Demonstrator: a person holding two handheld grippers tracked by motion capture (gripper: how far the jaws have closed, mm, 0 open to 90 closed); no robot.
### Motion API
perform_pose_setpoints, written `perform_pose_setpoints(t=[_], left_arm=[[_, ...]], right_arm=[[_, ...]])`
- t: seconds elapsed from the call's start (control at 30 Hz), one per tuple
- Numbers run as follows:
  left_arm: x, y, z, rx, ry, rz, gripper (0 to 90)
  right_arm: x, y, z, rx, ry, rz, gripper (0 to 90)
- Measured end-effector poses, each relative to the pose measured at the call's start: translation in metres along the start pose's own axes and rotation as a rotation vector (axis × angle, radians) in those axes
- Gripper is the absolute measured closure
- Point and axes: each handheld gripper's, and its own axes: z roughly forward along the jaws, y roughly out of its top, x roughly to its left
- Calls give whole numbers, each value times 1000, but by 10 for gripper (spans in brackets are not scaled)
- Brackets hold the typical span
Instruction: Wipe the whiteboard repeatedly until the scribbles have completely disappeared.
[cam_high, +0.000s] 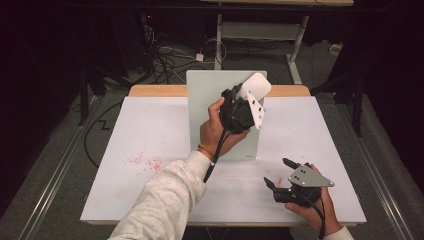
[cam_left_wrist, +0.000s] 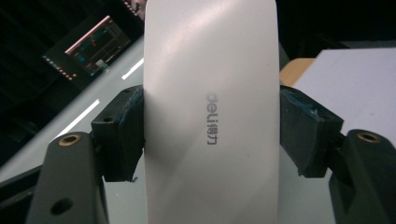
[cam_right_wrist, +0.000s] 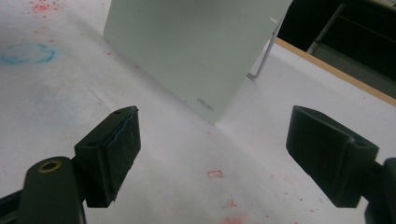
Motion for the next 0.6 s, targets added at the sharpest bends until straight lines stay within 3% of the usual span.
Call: perform_pose_setpoints(t=[0.1,0.23,0.43,0.6], left_arm=[[1,-3,3,16,-11,-24,291],[-20,-9,5,17,21,77,291],[-48,-17,6,39,-5,145,291],[-40,-13,6,32,-22,135,291]], right_arm=[[-1,0,0,0,2,7,186],[2,0,1,5,13,2,186],[2,0,2,7,22,-3,186],[2,0,1,5,19,-1,186]])
